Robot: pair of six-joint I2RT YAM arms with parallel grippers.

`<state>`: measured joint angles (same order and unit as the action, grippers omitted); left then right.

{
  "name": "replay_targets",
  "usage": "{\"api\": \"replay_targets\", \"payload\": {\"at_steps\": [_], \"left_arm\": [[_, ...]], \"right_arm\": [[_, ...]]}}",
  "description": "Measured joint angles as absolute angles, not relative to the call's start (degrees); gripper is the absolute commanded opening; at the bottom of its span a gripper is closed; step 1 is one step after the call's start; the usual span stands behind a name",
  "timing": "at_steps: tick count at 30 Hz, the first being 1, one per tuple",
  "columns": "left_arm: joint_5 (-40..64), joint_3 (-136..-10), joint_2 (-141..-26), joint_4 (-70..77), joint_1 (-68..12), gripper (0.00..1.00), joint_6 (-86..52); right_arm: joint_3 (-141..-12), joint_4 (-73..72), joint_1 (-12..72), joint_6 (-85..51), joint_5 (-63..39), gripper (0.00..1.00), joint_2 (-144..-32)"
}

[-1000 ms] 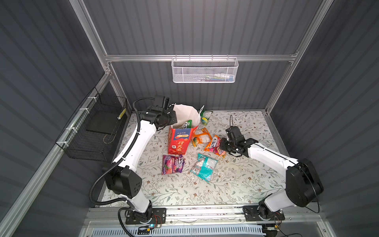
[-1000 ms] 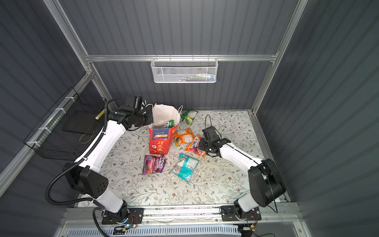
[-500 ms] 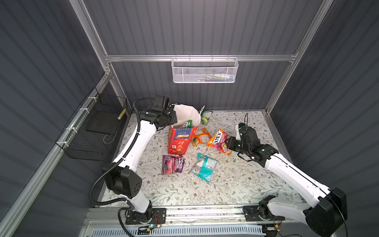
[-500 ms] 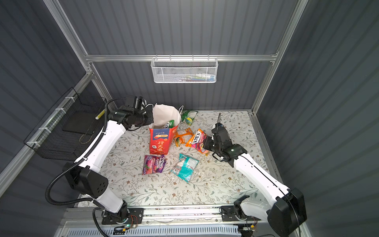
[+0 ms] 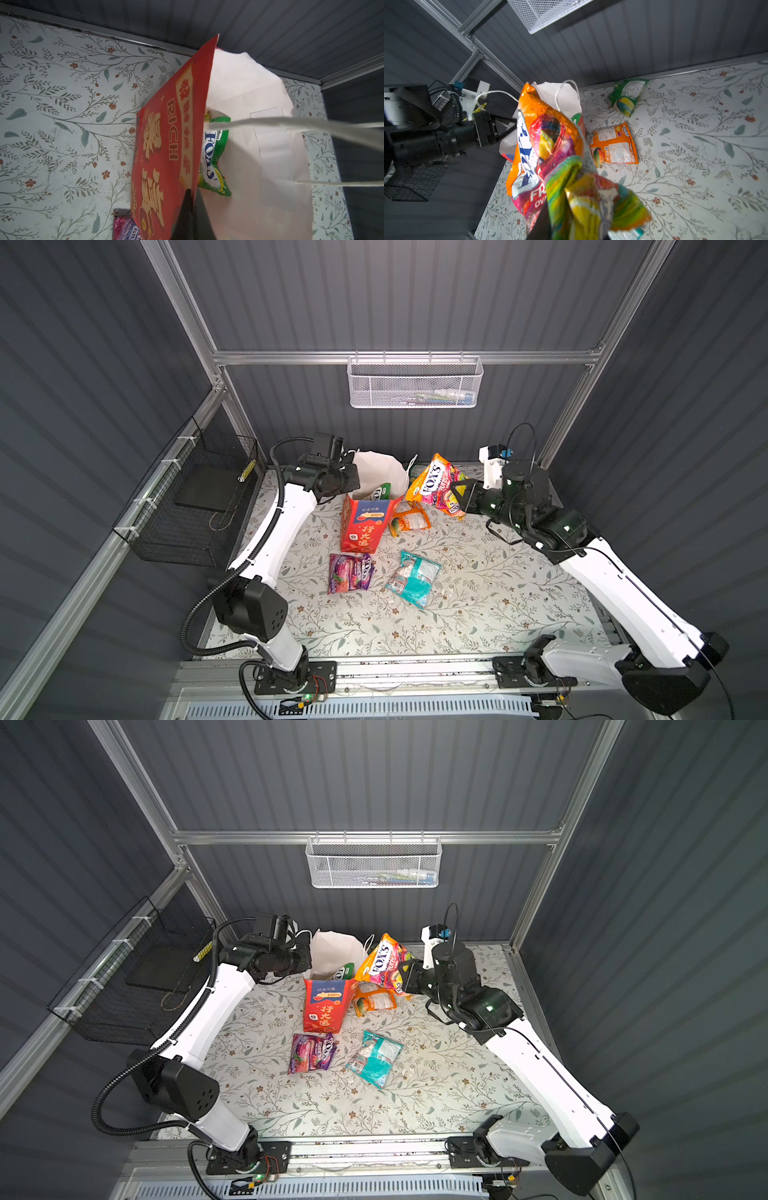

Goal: Place the snacks into the paper bag
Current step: Place the snack in the paper bag.

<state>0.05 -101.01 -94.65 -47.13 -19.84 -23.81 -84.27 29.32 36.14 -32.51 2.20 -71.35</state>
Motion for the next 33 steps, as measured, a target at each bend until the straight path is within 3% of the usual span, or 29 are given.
{"api": "replay_targets", "payload": {"at_steps": [16, 33], "left_arm": [[0.91, -101.01, -94.65, -47.09, -19.84, 0.00, -23.81], [1.76, -101.01, -94.65, -46.57, -19.86, 0.00, -23.83]], "right_arm": [[-122.34, 40.64, 40.62, -22.70, 5.37, 0.23, -102.85], [-134.32, 46.33, 40.66, -18.79, 4.34, 0.27, -117.40]]}}
